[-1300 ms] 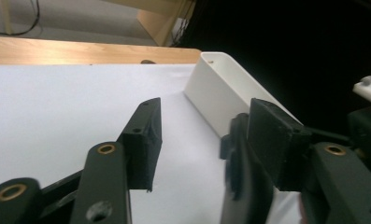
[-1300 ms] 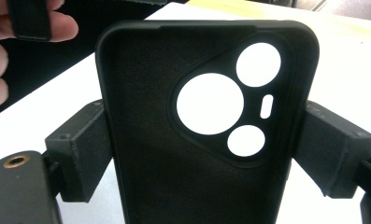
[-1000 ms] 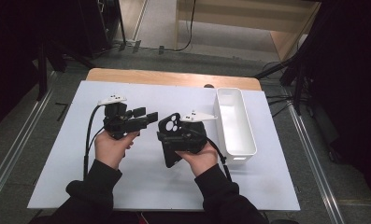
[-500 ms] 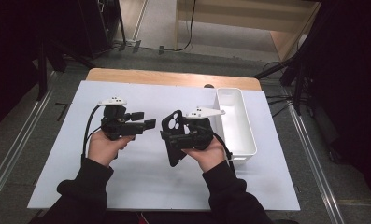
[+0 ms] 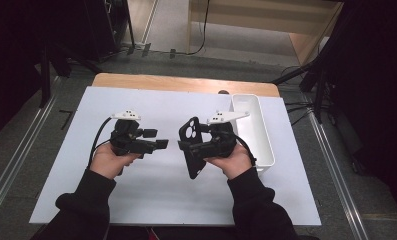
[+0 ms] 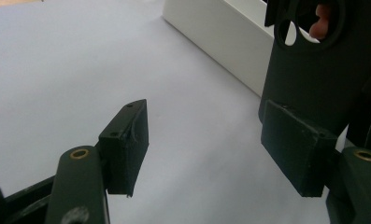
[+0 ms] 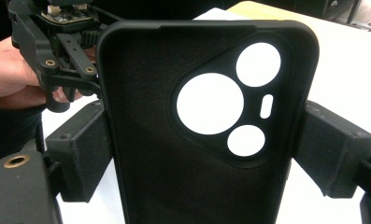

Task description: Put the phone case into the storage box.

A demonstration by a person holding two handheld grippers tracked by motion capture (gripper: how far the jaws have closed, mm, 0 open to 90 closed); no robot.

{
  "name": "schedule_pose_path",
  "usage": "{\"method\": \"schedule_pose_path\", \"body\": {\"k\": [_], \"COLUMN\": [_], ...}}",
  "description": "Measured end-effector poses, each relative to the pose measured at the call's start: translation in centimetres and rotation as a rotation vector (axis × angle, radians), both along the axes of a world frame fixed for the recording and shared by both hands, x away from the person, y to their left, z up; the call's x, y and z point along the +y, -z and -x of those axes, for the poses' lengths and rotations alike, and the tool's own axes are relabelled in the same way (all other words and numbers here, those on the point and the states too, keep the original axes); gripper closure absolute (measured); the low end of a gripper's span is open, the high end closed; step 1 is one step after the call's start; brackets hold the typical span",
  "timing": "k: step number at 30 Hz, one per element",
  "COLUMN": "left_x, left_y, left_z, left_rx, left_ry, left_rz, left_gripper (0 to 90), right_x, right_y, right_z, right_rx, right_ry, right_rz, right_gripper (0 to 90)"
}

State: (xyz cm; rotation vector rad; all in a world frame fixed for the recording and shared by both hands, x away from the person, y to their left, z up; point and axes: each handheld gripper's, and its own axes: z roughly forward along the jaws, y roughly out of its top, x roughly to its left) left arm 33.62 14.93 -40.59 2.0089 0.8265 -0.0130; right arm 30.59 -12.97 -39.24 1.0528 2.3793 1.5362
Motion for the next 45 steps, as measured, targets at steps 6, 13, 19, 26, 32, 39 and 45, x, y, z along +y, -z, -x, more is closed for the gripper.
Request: {"method": "schedule_pose_path", "body": {"k": [6,13,19,26,32,39,45], "left_x": [0.3,0.8,1.5,2.1,2.5,2.9,3.7], "left_y": [0.4,1.1,1.6,2.3,2.9,3.6,4.1], "left_z": [0.6,1.3,2.2,2.7,3.2,3.5,4.0], "left_rx": [-0.03,-0.051,-0.091,-0.068,-0.056,-0.048,-0.035], "left_ry": [0.081,0.122,0.152,0.165,0.187,0.18,0.167], "left_rz": [-0.041,-0.058,-0.073,-0.086,-0.09,-0.098,-0.104], "left_gripper": [31.7,31.7,31.7,31.7,29.9,29.9,29.9], "right_x": [-0.7,-1.1,-1.4,-1.6,-2.0,-2.6,-3.2], "right_y": [-0.1,-0.2,-0.4,-0.6,-0.9,-1.3,-1.7], "right_z": [-0.2,-0.3,-0.3,-0.3,-0.3,-0.3,-0.4], "right_rx": [0.004,-0.002,-0.006,0.0,0.002,0.002,-0.002], "right_ry": [-0.022,-0.041,-0.048,-0.061,-0.067,-0.067,-0.055], "right_rz": [0.003,-0.005,-0.006,-0.001,-0.005,-0.013,-0.013], "right_gripper": [11.7,11.6,11.7,11.7,11.7,11.7,11.7]}}
